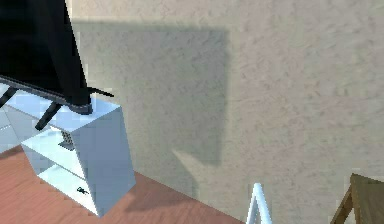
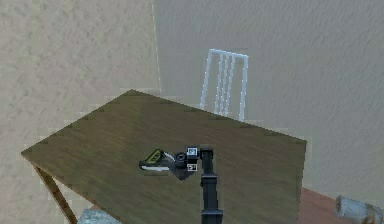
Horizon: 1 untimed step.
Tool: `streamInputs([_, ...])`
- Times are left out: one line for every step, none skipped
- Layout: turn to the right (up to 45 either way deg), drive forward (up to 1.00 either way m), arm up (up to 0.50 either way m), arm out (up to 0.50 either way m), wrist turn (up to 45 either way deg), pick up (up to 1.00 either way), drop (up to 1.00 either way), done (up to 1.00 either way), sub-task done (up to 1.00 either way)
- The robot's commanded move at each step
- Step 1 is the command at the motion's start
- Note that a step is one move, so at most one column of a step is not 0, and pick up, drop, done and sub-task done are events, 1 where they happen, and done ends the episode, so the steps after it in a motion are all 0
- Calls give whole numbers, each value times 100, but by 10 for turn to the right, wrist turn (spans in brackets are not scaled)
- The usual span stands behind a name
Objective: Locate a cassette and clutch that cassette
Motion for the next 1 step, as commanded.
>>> streamInputs([0, 0, 10, 0, 0, 0, 0, 0, 0])
